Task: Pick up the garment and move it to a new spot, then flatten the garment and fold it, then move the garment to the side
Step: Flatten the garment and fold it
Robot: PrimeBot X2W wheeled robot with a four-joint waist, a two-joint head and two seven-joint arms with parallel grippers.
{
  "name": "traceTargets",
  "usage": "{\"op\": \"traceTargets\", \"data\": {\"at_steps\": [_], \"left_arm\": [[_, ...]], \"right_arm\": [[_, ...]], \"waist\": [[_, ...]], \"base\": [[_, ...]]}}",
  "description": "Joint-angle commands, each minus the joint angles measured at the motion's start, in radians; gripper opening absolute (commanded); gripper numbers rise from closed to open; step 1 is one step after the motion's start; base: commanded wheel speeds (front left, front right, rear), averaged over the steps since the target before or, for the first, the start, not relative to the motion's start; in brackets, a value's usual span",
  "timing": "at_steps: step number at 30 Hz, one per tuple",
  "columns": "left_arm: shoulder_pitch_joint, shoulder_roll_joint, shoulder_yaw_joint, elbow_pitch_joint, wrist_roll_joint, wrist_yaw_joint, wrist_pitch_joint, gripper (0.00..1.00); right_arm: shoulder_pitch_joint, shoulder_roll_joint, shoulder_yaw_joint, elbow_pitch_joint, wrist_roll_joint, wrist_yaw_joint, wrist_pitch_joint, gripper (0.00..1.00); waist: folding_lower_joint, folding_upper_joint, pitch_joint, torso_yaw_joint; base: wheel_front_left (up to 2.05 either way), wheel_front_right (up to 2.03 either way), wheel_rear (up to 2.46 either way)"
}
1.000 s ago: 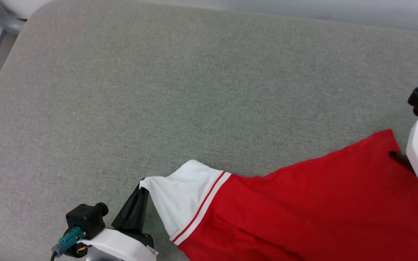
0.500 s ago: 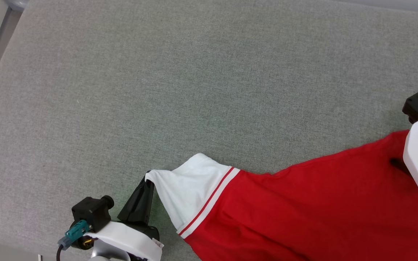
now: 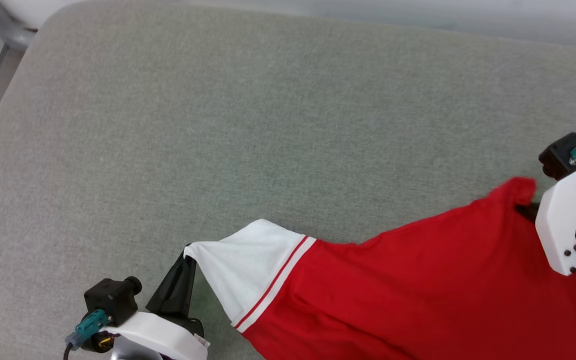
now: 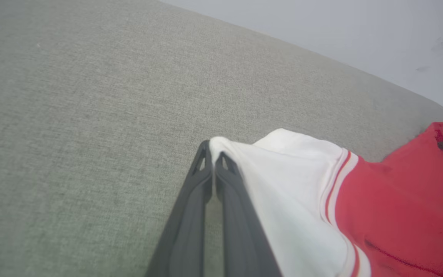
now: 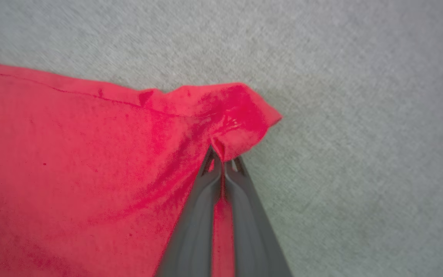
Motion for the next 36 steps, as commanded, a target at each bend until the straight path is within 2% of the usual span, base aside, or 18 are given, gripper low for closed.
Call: {"op": "traceTargets", "data": {"at_steps": [1,9,11,18,22,27,32,36], "left_arm": [[0.011,0.006,0.007,-0.009,-0.001,0.005,-0.007,0.00],[0.013,0.070,0.039,-0.100,0.005,0.019,0.016,0.00],[-0.002,0.104,0.060,-0.157,0.014,0.027,0.026,0.00],[-0.077,0.172,0.104,-0.293,0.031,0.039,0.071,0.00],[-0.185,0.211,0.142,-0.375,0.033,0.036,0.111,0.00],[-0.377,0.247,0.163,-0.413,0.027,0.005,0.166,0.00],[-0.558,0.272,0.171,-0.399,0.014,-0.029,0.223,0.00],[-0.692,0.270,0.160,-0.367,0.007,-0.055,0.257,0.00]], "right_arm": [[0.001,0.011,-0.010,-0.011,0.013,-0.001,-0.035,0.00],[0.046,0.023,-0.082,-0.075,0.041,-0.001,-0.187,0.00],[0.064,0.030,-0.118,-0.105,0.036,-0.001,-0.229,0.00],[0.084,0.050,-0.223,-0.181,0.017,-0.001,-0.276,0.00],[0.084,0.074,-0.314,-0.242,0.001,-0.001,-0.279,0.00],[0.052,0.110,-0.419,-0.317,-0.027,-0.001,-0.260,0.00],[0.006,0.150,-0.495,-0.378,-0.058,-0.001,-0.234,0.00],[-0.043,0.179,-0.538,-0.413,-0.081,-0.001,-0.215,0.00]], "waist": [[0.0000,0.0000,-0.035,-0.026],[0.0000,0.0000,-0.116,-0.075],[0.0000,0.0000,-0.143,-0.092],[0.0000,0.0000,-0.171,-0.114],[0.0000,0.0000,-0.173,-0.119],[0.0000,0.0000,-0.166,-0.131],[0.0000,0.0000,-0.149,-0.142],[0.0000,0.0000,-0.126,-0.143]], "base": [[0.00,0.00,0.00],[0.00,0.00,0.00],[0.00,0.00,0.00],[0.00,0.00,0.00],[0.00,0.00,0.00],[0.00,0.00,0.00],[0.00,0.00,0.00],[0.00,0.00,0.00]]}}
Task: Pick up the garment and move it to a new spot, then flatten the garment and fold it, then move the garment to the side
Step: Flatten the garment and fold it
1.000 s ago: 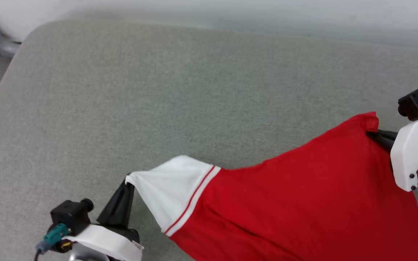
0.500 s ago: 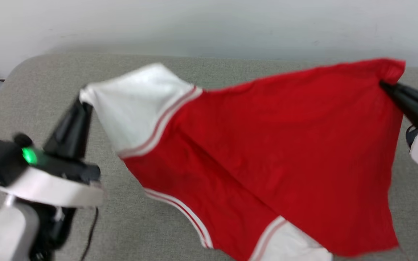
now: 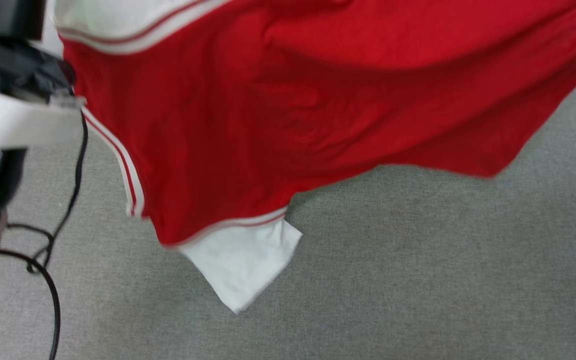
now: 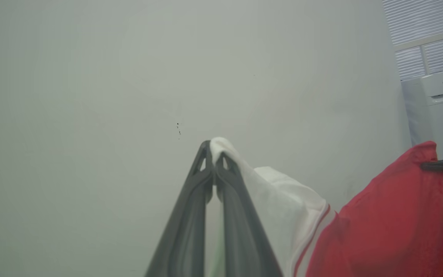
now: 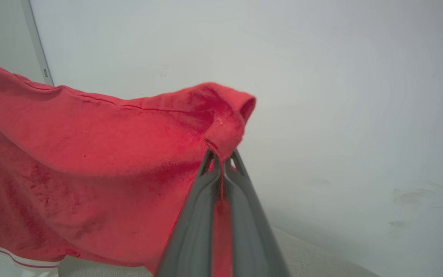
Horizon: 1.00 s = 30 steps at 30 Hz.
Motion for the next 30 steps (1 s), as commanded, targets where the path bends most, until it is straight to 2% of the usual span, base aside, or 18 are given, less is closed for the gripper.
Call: {"op": "traceTargets", "data": {"at_steps": [1,7,13,21,30], "left_arm": [[-0.023,-0.001,-0.004,0.006,0.002,-0.004,0.005,0.00],[-0.220,-0.042,-0.033,0.086,-0.019,-0.034,0.034,0.00],[-0.456,-0.098,-0.064,0.222,-0.024,-0.060,0.036,0.00],[-0.794,-0.137,-0.108,0.457,-0.019,-0.089,-0.002,0.00],[-1.096,-0.148,-0.182,0.661,-0.053,-0.096,-0.065,0.00]], "right_arm": [[-0.018,0.010,-0.006,-0.006,-0.005,-0.001,0.005,0.00],[-0.127,0.033,-0.043,-0.009,-0.030,-0.001,0.031,0.00],[-0.304,0.034,-0.045,0.056,-0.054,-0.001,0.058,0.00],[-0.626,0.047,0.009,0.223,-0.118,-0.001,0.039,0.00],[-0.965,0.067,0.101,0.438,-0.171,-0.001,-0.026,0.00]], "waist": [[0.0000,0.0000,0.011,0.001],[0.0000,0.0000,0.085,0.012],[0.0000,0.0000,0.202,0.022],[0.0000,0.0000,0.341,0.017],[0.0000,0.0000,0.412,0.016]], "base": [[0.00,0.00,0.00],[0.00,0.00,0.00],[0.00,0.00,0.00],[0.00,0.00,0.00],[0.00,0.00,0.00]]}}
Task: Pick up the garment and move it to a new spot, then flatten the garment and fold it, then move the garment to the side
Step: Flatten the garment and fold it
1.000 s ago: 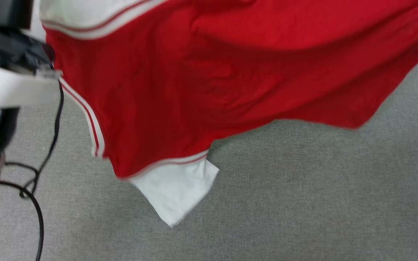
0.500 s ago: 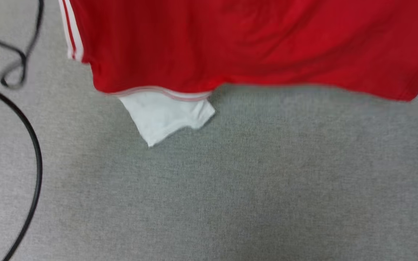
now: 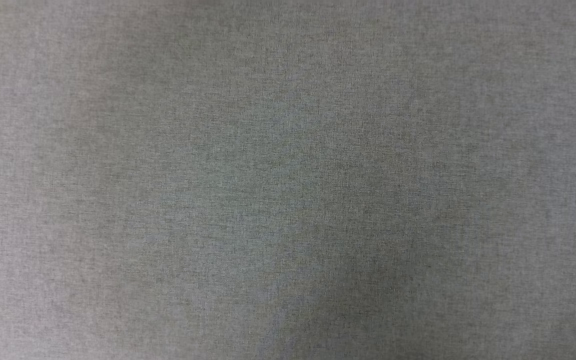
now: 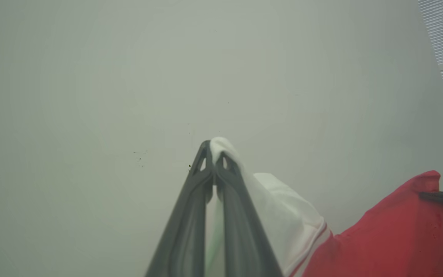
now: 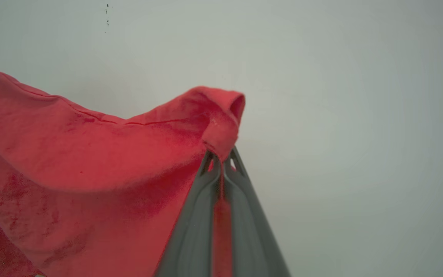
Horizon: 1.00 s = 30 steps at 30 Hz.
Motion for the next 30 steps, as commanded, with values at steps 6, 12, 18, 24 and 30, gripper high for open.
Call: {"op": "traceTargets", "data": {"at_steps": [6,12,18,24,30], "left_arm": [[-0.081,0.009,-0.058,0.108,-0.040,-0.001,-0.040,0.00],[-0.052,0.027,-0.121,0.167,-0.092,-0.001,-0.088,0.00],[0.036,0.054,-0.176,0.185,-0.154,-0.001,-0.148,0.00],[0.204,0.078,-0.202,0.160,-0.206,-0.001,-0.198,0.00],[0.452,0.084,-0.167,0.088,-0.215,0.012,-0.212,0.00]], "right_arm": [[-0.120,0.012,0.070,0.150,-0.010,-0.001,-0.046,0.00],[-0.149,0.013,0.148,0.248,0.023,-0.001,-0.100,0.00],[-0.081,0.013,0.221,0.307,0.084,-0.001,-0.159,0.00],[0.048,0.015,0.275,0.333,0.158,-0.001,-0.227,0.00],[0.229,-0.010,0.317,0.311,0.229,-0.001,-0.282,0.00]], "waist": [[-0.0003,0.0000,0.045,0.000],[-0.0003,0.0000,0.105,0.003],[-0.0003,0.0000,0.126,0.001],[-0.0003,0.0000,0.100,-0.003],[-0.0003,0.0000,0.036,-0.003]], "base": [[0.00,0.00,0.00],[0.00,0.00,0.00],[0.00,0.00,0.00],[0.00,0.00,0.00],[0.00,0.00,0.00]]}}
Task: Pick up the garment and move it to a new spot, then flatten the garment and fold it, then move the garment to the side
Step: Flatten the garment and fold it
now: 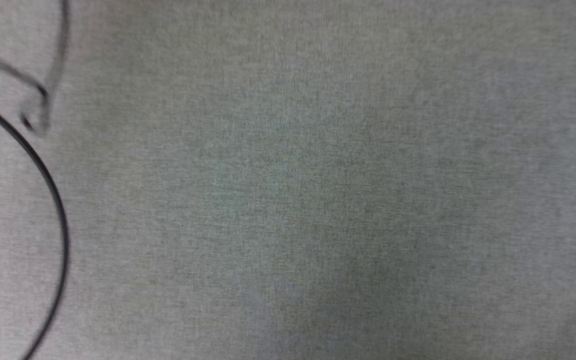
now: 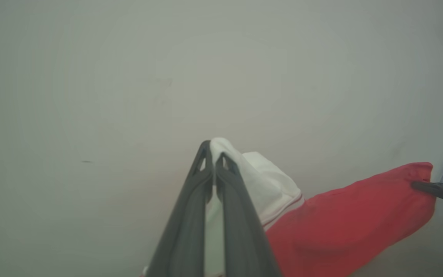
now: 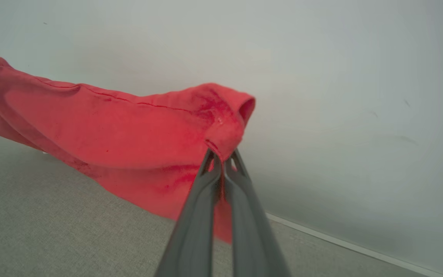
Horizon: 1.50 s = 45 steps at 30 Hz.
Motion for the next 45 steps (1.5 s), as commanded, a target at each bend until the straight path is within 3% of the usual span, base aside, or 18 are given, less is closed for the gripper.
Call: {"op": "traceTargets", "data": {"at_steps": [1,14,24,31,45], "left_arm": [[0.064,0.006,0.017,-0.028,0.008,0.007,-0.006,0.00],[0.755,0.026,0.173,-0.331,0.066,0.101,-0.007,0.00],[1.151,0.030,0.189,-0.471,0.041,0.159,-0.007,0.00],[1.370,0.040,0.191,-0.541,-0.004,0.201,-0.005,0.00],[1.673,0.026,0.141,-0.576,-0.104,0.227,0.023,0.00]], "right_arm": [[0.049,-0.006,0.012,-0.013,0.018,-0.001,-0.015,0.00],[0.497,-0.066,0.107,-0.162,0.093,-0.001,-0.049,0.00],[0.760,-0.102,0.120,-0.232,0.120,-0.001,-0.033,0.00],[0.933,-0.131,0.115,-0.280,0.140,-0.001,-0.016,0.00],[1.238,-0.160,0.048,-0.340,0.177,-0.001,0.000,0.00]], "waist": [[-0.0001,0.0000,-0.035,-0.002],[-0.0001,0.0000,-0.252,-0.019],[-0.0001,0.0000,-0.375,-0.021],[-0.0001,0.0000,-0.459,-0.009],[-0.0001,0.0000,-0.608,0.025]], "base": [[0.00,0.00,0.00],[0.00,0.00,0.00],[0.00,0.00,0.00],[0.00,0.00,0.00],[0.00,0.00,0.00]]}}
